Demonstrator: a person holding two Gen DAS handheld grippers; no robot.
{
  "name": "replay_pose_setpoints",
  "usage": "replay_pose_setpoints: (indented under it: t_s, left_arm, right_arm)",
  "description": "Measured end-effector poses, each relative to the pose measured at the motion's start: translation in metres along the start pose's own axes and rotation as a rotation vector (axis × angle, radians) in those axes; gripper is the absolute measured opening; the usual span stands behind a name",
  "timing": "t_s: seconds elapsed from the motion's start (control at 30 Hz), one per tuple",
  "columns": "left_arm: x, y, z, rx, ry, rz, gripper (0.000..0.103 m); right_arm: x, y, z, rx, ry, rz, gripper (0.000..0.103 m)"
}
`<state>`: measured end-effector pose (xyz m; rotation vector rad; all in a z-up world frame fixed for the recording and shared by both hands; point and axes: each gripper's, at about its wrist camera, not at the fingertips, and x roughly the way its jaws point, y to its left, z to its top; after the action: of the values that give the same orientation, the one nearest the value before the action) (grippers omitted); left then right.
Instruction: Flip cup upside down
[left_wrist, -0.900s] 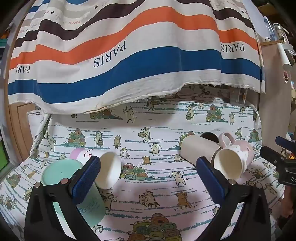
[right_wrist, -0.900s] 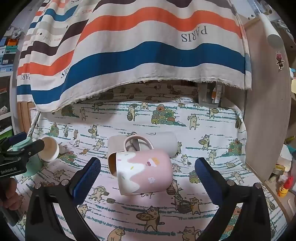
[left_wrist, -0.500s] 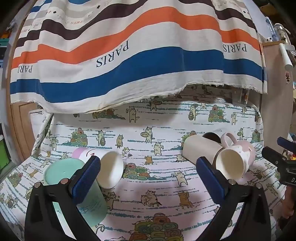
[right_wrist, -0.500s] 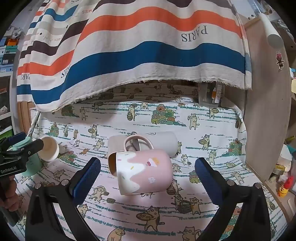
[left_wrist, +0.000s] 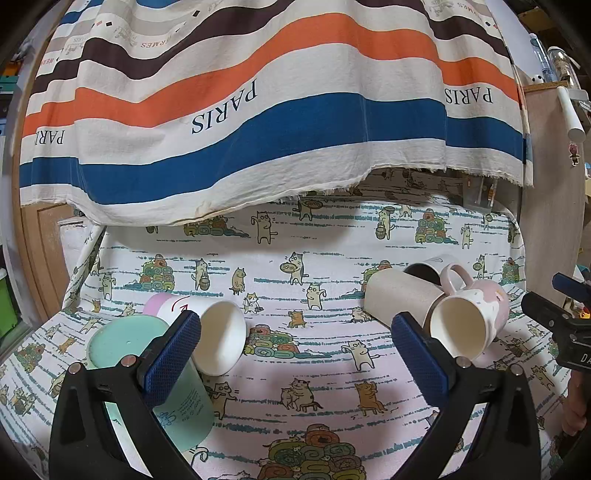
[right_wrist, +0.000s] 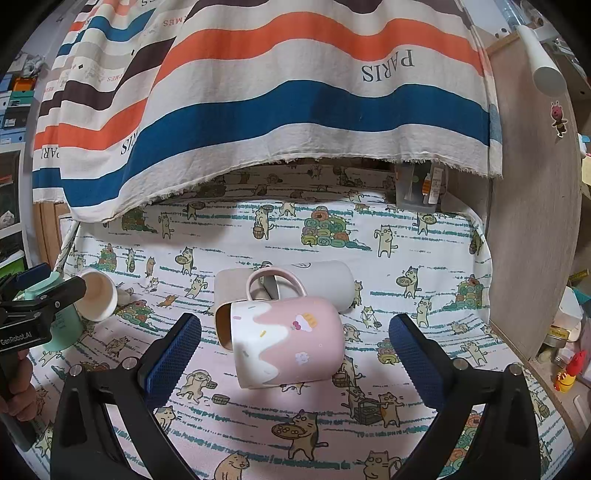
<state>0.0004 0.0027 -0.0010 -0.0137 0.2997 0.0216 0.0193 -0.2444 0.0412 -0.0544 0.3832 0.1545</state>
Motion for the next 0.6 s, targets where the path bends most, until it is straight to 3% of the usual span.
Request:
replay_pose_setpoints:
  t_s: [0.6]
  left_arm:
    - [-0.0016,-0.0002,-0.0006,0.005,-0.001,-0.006,0.103]
  right_arm:
    - [0.0010,0.0006,0.0003,0.000,-0.001,-0.001,0.102]
